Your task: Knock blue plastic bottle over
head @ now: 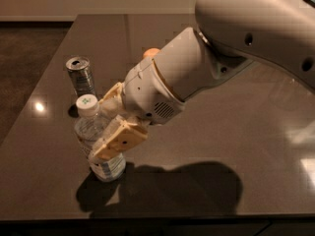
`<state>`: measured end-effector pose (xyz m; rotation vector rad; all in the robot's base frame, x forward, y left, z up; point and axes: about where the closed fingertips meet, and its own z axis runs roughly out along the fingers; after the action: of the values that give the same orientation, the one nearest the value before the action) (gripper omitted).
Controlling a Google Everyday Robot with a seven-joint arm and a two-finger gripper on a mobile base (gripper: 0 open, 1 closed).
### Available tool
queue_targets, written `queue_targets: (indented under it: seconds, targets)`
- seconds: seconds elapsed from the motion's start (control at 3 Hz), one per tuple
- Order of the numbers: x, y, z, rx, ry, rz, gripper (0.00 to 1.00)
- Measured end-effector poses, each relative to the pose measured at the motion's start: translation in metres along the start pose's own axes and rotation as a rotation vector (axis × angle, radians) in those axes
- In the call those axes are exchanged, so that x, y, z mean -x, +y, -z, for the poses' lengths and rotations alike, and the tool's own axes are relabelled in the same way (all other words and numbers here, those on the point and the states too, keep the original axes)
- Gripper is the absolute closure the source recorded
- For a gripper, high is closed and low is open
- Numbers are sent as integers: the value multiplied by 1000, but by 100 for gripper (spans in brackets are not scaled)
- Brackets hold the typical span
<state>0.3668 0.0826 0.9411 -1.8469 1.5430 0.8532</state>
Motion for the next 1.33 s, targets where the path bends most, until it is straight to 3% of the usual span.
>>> queue_targets:
  seconds: [0.33,0.67,1.0,1.33]
  targets:
    - [7,0,2,4,-27,-1,64]
    - [13,-8,24,-39,-64,-12,86]
    - [17,-19,48,-98,-17,-11,100]
    - [8,-26,57,-126,127,-3,100]
